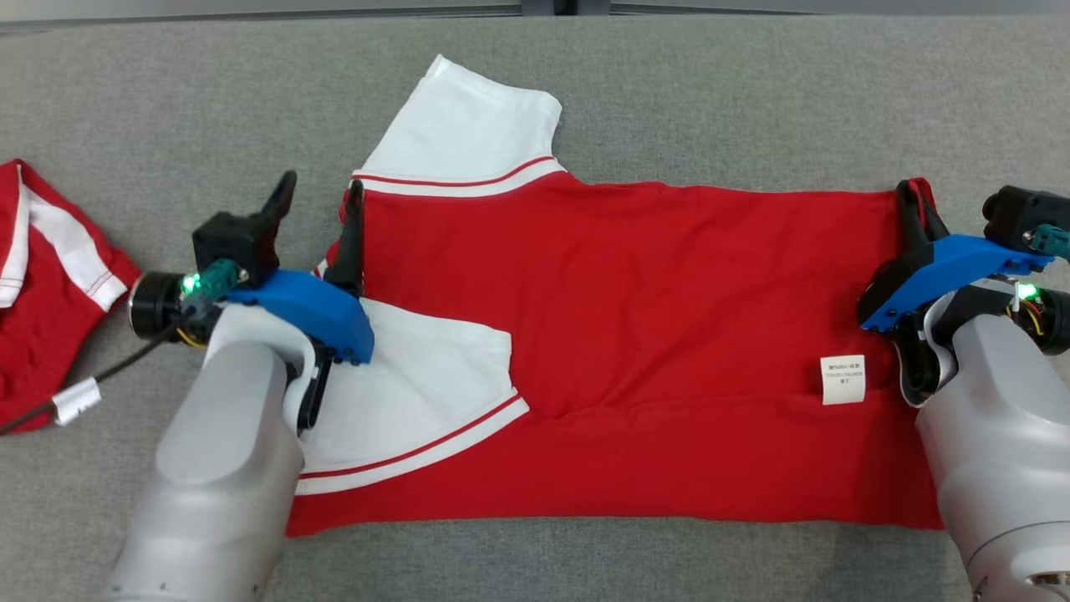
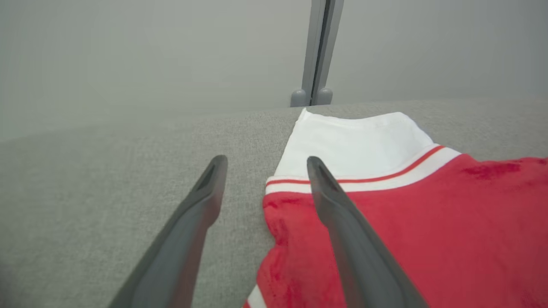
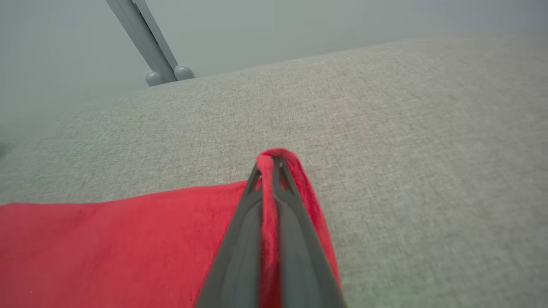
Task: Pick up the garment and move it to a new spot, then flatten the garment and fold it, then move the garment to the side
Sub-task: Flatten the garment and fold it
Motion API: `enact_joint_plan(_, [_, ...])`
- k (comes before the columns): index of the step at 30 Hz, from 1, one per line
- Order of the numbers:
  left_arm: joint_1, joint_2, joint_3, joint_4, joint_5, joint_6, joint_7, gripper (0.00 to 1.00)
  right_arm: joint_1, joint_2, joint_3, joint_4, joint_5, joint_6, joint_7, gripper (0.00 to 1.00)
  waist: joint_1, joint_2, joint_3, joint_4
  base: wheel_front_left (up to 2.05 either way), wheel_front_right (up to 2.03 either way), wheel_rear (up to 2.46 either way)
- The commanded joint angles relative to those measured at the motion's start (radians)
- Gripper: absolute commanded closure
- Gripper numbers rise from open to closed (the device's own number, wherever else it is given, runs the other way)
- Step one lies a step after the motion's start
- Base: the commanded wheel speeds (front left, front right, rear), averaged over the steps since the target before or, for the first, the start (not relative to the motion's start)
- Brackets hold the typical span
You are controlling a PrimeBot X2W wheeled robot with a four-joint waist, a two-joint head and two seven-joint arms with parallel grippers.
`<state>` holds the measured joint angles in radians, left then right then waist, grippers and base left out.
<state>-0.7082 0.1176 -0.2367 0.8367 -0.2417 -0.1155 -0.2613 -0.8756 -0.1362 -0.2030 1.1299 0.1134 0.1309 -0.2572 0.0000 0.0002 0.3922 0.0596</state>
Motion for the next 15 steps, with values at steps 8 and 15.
enact_joint_plan(8, [-0.213, 0.097, -0.178, -0.022, -0.117, -0.015, 0.183, 0.00, -0.054, 0.043, 0.015, -0.065, 0.017, 0.000, -0.009, 1.00, 0.0000, -0.0002, 0.063, -0.068, 0.00, 0.00, 0.00])
enact_joint_plan(15, [-0.349, 0.281, -0.376, -0.079, -0.340, -0.015, 0.375, 0.00, -0.084, 0.078, 0.097, -0.139, 0.083, 0.000, -0.009, 1.00, 0.0000, -0.0002, 0.134, -0.162, 0.00, 0.00, 0.00])
